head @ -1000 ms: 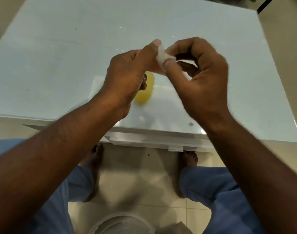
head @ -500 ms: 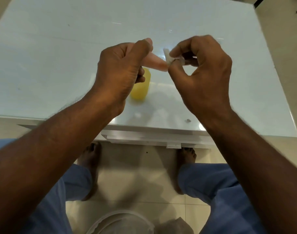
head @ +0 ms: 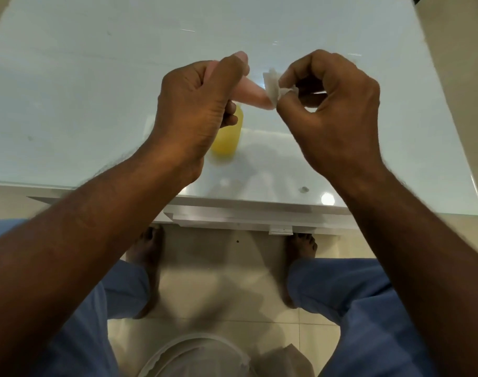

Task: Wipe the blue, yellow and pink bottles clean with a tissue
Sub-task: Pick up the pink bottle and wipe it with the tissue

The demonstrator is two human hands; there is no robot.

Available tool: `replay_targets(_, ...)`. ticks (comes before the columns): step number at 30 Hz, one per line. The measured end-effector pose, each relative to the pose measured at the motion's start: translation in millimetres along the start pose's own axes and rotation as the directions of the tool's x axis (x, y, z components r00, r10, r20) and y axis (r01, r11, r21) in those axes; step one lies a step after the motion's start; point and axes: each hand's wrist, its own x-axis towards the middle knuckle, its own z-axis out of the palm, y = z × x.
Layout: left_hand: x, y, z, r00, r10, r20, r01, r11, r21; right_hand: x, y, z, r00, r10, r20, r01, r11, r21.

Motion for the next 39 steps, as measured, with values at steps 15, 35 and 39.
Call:
replay_targets(15,-2.3,0.3,6.7,0.996,-0.045,0.08,0.049,0.997,-0.058,-8.6,-13.6,7.5,0.97,-0.24,-0.037,0.243,0.962,0.126)
replay_targets(35,-7.5,1.6,6.7,0.993,-0.061,0.1,0.065,0.997,-0.029,-5.2,-8.2,11.1,0.947,-0.32,-0.02,0.32,0.947,0.035)
replay_targets(39,-10.9,3.3,8.2,0.99,0.024,0.14,-0.028,0.999,0.021,-4.4,-8.5,8.1,0.946,-0.319,-0.059,0.323,0.941,0.103)
